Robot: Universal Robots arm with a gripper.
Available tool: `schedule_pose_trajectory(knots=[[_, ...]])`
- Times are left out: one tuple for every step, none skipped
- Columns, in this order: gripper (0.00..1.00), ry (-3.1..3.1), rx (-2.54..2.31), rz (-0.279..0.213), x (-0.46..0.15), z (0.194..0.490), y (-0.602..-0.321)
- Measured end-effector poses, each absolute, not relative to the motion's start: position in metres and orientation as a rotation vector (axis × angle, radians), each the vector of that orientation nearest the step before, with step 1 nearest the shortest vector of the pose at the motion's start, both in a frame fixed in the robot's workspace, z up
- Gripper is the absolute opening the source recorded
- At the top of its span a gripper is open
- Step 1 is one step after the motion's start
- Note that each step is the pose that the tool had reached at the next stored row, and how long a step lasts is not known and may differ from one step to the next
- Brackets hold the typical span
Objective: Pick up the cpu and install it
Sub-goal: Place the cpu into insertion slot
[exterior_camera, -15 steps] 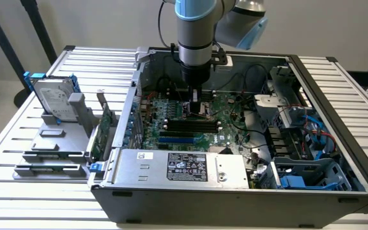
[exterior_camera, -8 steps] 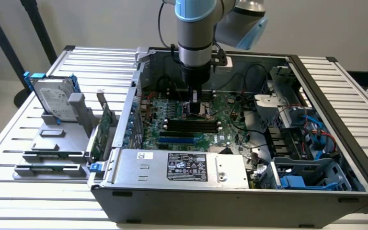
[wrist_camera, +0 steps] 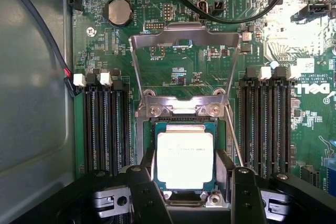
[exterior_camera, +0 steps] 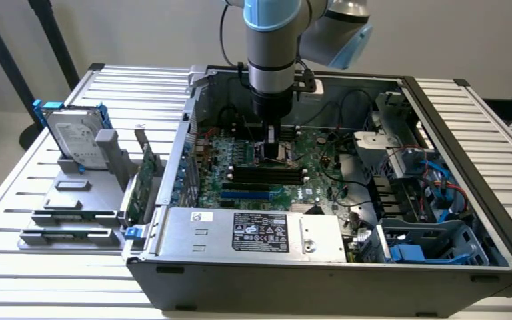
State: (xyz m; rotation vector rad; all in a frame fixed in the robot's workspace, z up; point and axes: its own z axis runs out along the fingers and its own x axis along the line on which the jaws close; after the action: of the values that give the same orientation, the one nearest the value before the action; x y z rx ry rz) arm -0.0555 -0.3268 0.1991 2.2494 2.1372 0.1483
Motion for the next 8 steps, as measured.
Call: schedule_pose_trajectory(knots=[[0.54, 2.137, 2.249, 0.148, -0.0555, 0.1990, -0.3268], [0.54, 2.137, 2.249, 0.148, -0.0555, 0.1989, -0.3268], [0.54, 2.137, 2.249, 0.148, -0.0555, 0.1988, -0.3268], [0.54, 2.137, 2.249, 0.148, -0.0555, 0.1987, -0.3268], [0.54, 2.137, 2.249, 0.148, -0.0554, 0.1986, -0.3268], [0.54, 2.137, 2.249, 0.148, -0.0554, 0.1985, -0.3268], [0.54, 2.137, 2.249, 0.148, -0.0554, 0.1984, -0.3268], [0.54, 2.137, 2.249, 0.148, -0.0554, 0.1983, -0.3268]])
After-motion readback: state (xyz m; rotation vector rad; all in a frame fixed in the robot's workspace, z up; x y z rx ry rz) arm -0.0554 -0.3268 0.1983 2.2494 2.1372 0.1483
